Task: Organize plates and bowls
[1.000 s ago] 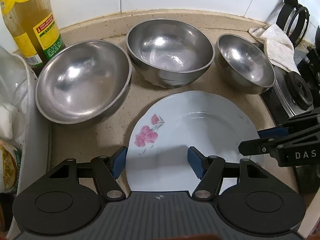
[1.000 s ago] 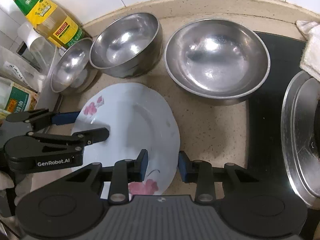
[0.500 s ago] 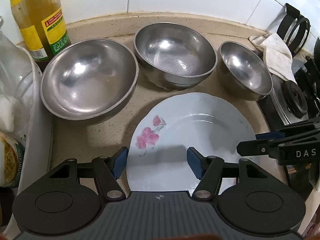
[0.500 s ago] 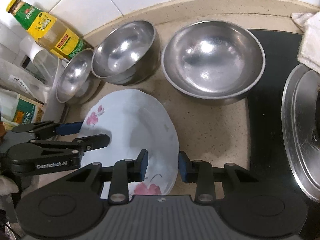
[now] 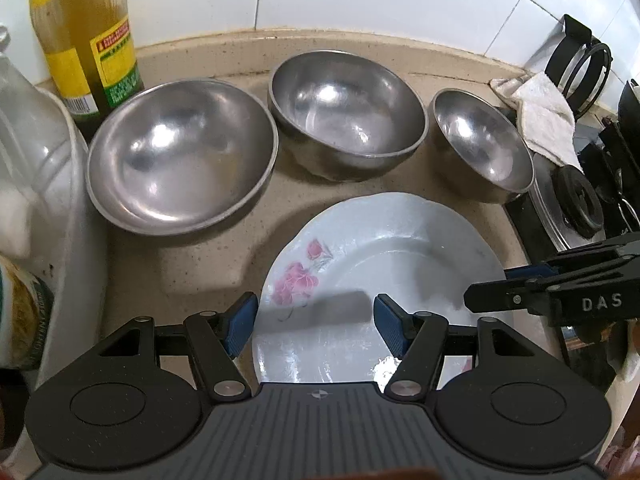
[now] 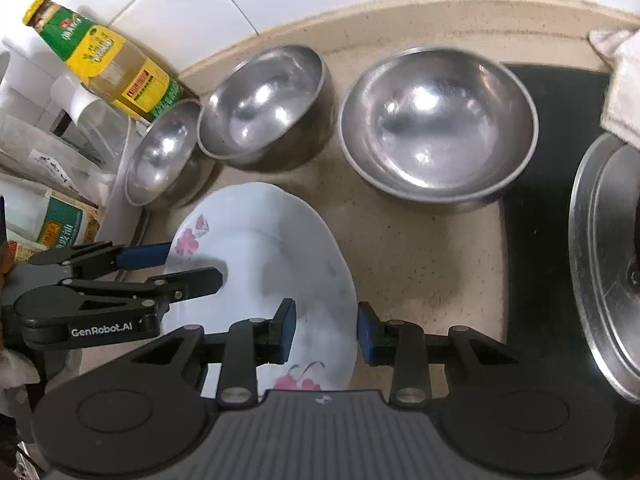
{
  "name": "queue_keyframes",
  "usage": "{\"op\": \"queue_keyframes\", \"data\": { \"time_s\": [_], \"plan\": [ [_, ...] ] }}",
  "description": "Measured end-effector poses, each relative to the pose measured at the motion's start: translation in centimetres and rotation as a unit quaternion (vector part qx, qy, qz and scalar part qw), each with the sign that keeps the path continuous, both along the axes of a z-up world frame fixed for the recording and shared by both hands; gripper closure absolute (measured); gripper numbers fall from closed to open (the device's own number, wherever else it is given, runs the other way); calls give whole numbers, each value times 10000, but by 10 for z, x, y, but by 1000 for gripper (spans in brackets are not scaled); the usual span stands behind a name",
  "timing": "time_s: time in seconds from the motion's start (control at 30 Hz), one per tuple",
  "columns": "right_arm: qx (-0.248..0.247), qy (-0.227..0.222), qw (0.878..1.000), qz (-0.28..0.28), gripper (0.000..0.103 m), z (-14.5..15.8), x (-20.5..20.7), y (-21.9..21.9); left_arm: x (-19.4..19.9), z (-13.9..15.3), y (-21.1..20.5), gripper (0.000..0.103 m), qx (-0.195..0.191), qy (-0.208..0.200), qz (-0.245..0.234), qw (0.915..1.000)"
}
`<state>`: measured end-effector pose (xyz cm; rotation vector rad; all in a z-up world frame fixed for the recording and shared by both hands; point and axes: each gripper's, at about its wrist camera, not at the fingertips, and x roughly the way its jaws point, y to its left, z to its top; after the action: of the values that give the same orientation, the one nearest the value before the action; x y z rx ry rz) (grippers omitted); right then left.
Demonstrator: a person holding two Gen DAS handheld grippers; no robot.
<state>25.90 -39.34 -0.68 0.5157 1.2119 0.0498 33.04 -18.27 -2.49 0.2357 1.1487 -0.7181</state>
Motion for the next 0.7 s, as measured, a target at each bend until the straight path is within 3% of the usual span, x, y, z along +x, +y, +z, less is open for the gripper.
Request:
{"op": "queue_keyframes", "data": {
  "time_s": [0.2, 0.3, 0.37, 0.43, 0.47, 0.53, 0.6, 0.63, 0.7],
  "plan": [
    [156, 89, 9998, -50, 71, -8, -1, -4, -2, -7, 10, 36, -59, 163, -40, 9998],
    [166, 173, 9997, 34, 71, -8, -8, -2, -10, -8, 18, 35, -8, 36, -144, 9999],
    [236, 208, 9995, 4, 70, -7, -13, -2, -15, -9, 20, 25, 50, 11, -145, 9999],
    [214, 174, 9996, 33, 69, -7, -16, 0, -21, -13, 18, 4, 120, 118, -193, 9997],
    [213, 186, 9996, 68, 67, -7, -16, 1, -26, -15, 16, 0, 142, 142, -294, 9994],
    [117, 221, 9994, 255, 61, -6, -15, 8, -38, -16, 9, 1, 239, -96, -498, 9984],
    [48, 251, 9988, 426, 50, -5, -14, 14, -45, -16, 7, 3, 286, -296, -487, 9980],
    [67, 279, 9986, 436, 47, -5, -14, 15, -44, -15, 8, 14, 241, -358, -446, 9981],
    [25, 291, 9988, 397, 55, -5, -15, 16, -41, -9, 12, 30, 155, -412, -405, 9982]
  ]
}}
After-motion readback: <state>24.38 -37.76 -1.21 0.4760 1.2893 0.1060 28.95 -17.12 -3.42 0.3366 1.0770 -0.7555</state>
